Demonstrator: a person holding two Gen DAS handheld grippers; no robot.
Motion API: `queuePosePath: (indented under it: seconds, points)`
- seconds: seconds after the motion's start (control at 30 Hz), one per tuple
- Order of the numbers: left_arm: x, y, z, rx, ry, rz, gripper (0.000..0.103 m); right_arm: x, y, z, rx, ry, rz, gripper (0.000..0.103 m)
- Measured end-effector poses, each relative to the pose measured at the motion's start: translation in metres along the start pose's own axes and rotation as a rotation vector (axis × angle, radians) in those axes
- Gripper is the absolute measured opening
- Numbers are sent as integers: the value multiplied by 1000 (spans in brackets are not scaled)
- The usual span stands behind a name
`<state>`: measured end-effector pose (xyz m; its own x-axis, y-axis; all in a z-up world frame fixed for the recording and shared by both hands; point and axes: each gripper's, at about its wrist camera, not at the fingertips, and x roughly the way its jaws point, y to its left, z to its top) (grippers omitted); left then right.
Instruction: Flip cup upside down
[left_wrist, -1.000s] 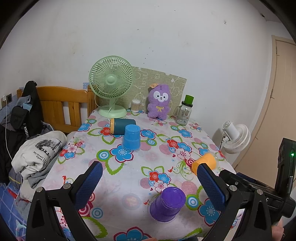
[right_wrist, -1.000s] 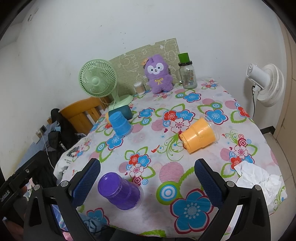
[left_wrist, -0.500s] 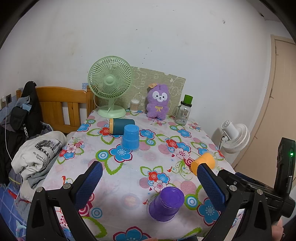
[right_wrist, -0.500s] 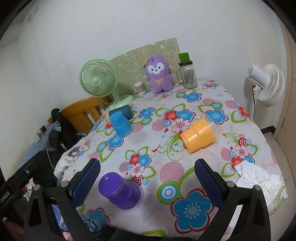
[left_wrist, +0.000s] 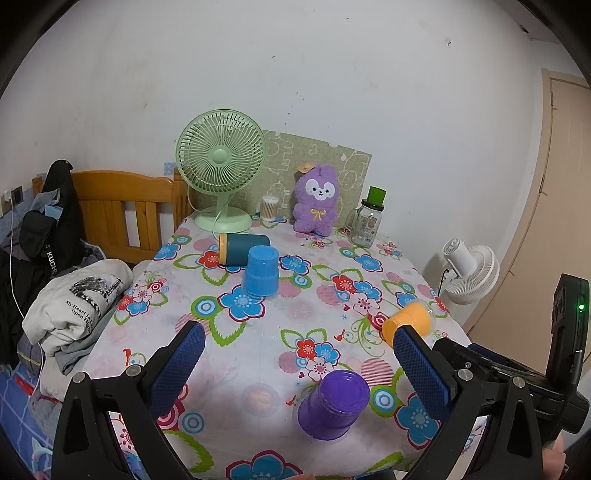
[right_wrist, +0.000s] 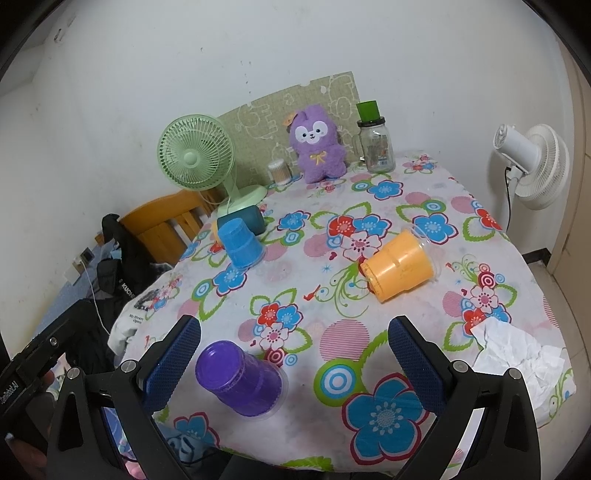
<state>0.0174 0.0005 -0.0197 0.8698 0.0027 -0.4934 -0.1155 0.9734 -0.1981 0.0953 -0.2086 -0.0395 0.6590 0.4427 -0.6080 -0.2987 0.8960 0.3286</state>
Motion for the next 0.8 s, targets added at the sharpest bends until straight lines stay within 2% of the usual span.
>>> queuePosePath:
  seconds: [0.8]
  points:
    - [1, 1, 1, 0, 2, -1, 103, 2, -2, 0, 3, 7, 0, 102]
